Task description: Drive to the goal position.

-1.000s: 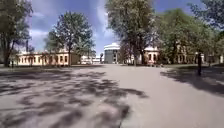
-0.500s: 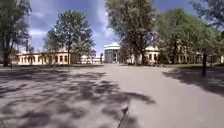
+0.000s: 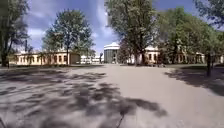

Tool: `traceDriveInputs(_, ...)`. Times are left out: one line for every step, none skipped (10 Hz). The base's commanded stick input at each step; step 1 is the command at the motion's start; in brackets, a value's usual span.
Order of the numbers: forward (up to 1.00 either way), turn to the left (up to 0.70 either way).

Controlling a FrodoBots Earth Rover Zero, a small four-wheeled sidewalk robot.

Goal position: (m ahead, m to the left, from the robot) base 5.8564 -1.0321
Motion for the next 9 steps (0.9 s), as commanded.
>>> traceDriveInputs(0.7,0.06)
traceDriveInputs(0.7,0.06)
traceDriveInputs(0.7,0.06)
traceDriveInputs(0.7,0.06)
traceDriveInputs(0.7,0.06)
traceDriveInputs(0.7,0.06)
traceDriveInputs(0.7,0.06)
traceDriveInputs(0.7,0.06)
traceDriveInputs(0.7,0.06)
